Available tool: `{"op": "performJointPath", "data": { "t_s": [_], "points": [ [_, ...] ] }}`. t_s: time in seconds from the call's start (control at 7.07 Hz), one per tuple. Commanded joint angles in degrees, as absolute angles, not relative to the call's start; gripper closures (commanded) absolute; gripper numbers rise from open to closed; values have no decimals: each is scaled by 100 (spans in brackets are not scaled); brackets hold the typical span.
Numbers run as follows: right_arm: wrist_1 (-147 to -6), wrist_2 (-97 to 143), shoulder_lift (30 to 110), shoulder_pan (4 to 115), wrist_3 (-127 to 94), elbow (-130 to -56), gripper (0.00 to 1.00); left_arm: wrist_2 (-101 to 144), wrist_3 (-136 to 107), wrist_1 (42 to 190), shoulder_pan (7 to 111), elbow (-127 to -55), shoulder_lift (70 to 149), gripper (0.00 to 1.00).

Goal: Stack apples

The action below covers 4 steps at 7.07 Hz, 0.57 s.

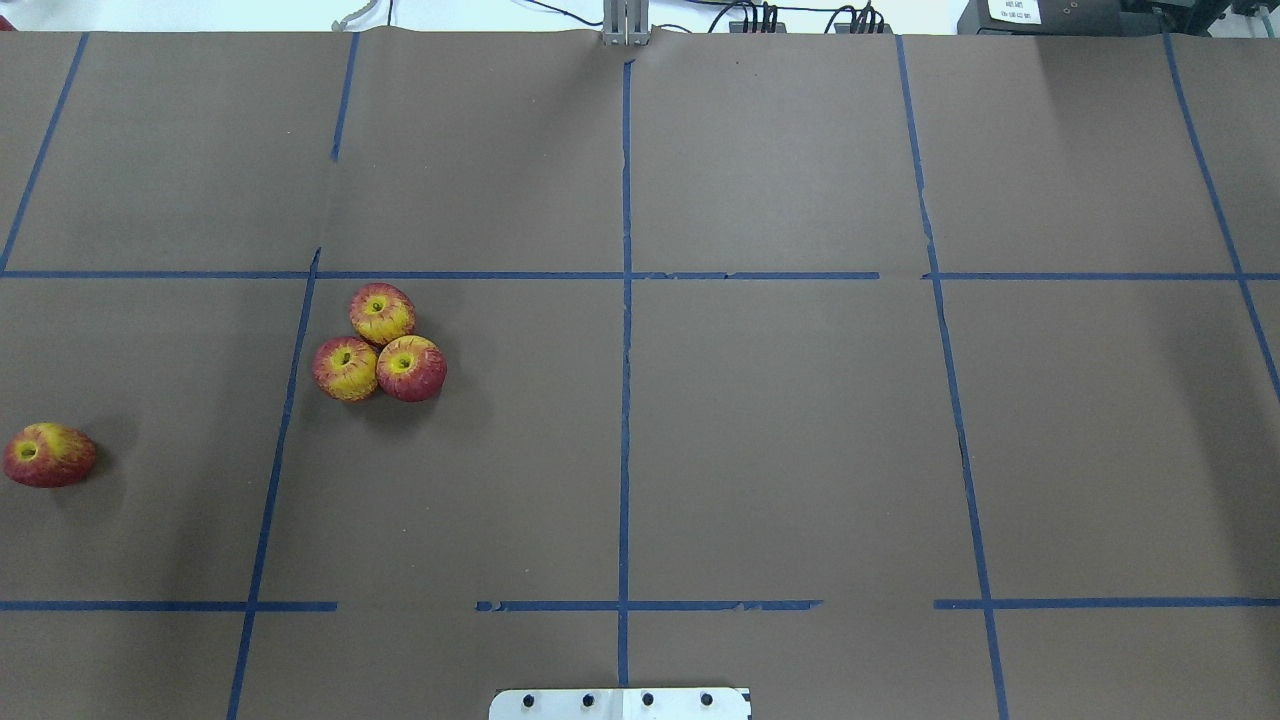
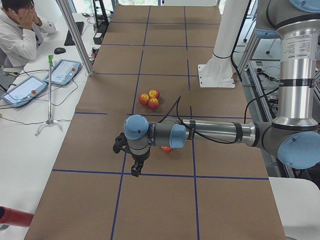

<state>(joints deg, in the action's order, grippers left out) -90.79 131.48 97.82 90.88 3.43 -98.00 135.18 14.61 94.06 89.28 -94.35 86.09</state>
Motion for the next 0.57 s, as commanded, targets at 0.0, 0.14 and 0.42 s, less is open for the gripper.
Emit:
{"op": "performJointPath", "data": {
  "t_s": [0.0, 0.14, 0.42],
  "points": [
    [-9079, 13148, 9782, 9088, 343, -9800, 0, 13509, 772, 10665, 8599, -9211, 8395, 0],
    [-9079, 13148, 9782, 9088, 334, -9800, 0, 13517, -340, 10992, 7743, -9315, 8394, 0],
    [-9079, 13148, 9782, 9088, 343, -9800, 0, 13500, -1823, 11565, 6956, -9755, 8149, 0]
  ]
}}
